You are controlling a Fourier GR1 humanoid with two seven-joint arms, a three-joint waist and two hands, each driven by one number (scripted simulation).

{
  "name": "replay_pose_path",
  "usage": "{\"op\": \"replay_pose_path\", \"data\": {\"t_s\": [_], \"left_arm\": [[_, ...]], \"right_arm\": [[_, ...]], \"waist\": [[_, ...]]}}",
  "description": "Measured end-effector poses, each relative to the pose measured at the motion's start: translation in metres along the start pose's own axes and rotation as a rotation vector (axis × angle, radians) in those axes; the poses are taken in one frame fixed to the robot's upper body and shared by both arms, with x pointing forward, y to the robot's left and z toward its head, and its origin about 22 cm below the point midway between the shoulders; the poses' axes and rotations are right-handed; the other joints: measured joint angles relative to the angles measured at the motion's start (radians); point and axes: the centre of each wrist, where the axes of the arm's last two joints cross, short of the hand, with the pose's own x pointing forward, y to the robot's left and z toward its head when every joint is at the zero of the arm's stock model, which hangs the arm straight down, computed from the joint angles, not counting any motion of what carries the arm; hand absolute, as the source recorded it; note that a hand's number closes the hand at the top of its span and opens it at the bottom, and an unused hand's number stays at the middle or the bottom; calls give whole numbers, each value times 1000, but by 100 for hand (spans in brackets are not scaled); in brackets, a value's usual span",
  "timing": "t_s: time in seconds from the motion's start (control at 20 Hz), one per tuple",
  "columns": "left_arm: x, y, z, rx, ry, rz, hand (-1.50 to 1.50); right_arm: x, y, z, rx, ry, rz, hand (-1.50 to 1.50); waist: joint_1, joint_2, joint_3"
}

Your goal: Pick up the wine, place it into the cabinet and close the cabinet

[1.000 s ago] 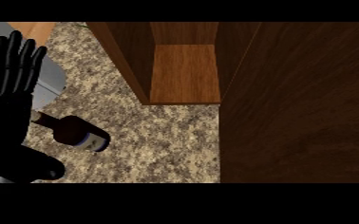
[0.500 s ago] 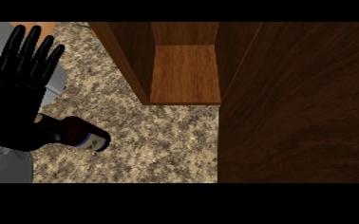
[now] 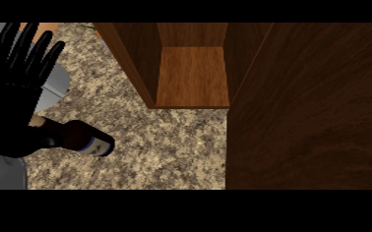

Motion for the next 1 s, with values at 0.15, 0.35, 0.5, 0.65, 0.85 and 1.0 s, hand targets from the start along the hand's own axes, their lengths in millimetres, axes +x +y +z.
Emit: {"op": "replay_pose_path", "data": {"t_s": [0.15, 0.35, 0.5, 0.65, 0.85, 1.0], "left_arm": [[-2, 2, 0, 9, 4, -4, -150], [4, -2, 2, 9, 11, -2, -150], [6, -3, 2, 11, 9, -2, -150], [5, -7, 10, 19, 10, -14, -150], [1, 2, 23, 42, 26, -29, -150], [-2, 10, 29, 67, 36, -47, -150]], "right_arm": [[1, 3, -2, 5, -1, 4, -150], [2, 2, -4, 4, 4, 12, -150], [5, -1, -6, 4, 5, 13, -150], [10, -1, -11, 4, 15, 15, -150], [9, 1, -12, 3, 18, 0, -150], [10, -1, -16, 1, 7, -2, -150]], "waist": [[0, 0, 0], [1, 1, 0], [2, 0, 0], [2, 0, 0], [3, 0, 0], [4, 1, 0]]}}
